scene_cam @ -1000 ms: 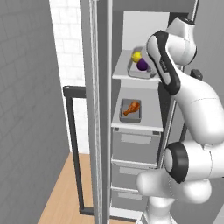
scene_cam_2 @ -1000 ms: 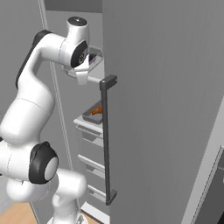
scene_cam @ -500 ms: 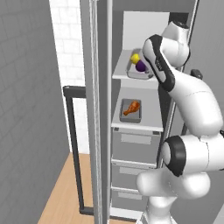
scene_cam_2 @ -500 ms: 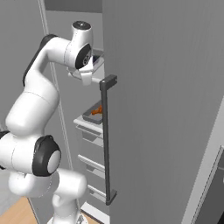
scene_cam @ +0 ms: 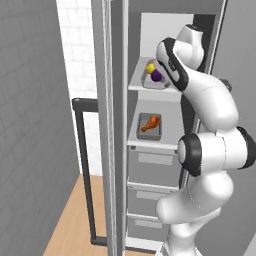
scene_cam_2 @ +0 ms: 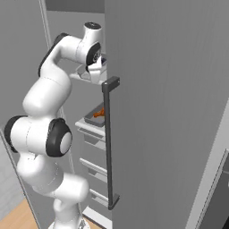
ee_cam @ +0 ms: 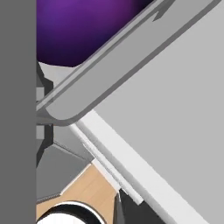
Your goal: Take the meat container that has the chicken drumstick and place it on the second highest rack of the freezer. Then take the vegetable container that has the eggplant and lemon and place it on the highest rack of the freezer.
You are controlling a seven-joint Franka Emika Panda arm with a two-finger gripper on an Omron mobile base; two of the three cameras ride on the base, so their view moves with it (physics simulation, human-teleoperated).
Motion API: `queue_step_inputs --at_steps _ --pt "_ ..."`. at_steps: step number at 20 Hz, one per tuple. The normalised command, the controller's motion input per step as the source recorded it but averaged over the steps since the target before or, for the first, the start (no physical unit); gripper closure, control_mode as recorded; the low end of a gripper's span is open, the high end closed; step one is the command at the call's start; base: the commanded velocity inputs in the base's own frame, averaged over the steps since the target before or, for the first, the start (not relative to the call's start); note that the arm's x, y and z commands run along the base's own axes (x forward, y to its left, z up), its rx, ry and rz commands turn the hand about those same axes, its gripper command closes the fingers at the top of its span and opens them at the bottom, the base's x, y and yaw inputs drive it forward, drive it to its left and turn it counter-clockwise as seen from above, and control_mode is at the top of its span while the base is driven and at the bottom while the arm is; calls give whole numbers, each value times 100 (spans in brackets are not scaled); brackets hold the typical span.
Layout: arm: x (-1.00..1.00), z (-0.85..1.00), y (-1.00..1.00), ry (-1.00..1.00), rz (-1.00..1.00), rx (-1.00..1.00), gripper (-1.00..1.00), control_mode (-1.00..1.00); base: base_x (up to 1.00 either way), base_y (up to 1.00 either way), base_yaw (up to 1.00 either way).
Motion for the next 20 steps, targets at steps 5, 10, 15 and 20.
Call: queue_step_inputs --at_steps 5,10,15,20 --pt "44 -1 0 0 0 0 100 -100 0 0 0" --pt "38 -12 -8 0 0 0 100 -100 0 0 0" --pt "1 -49 -10 0 0 0 100 -100 0 0 0" --pt "10 -31 -1 -1 0 0 100 -100 0 0 0"
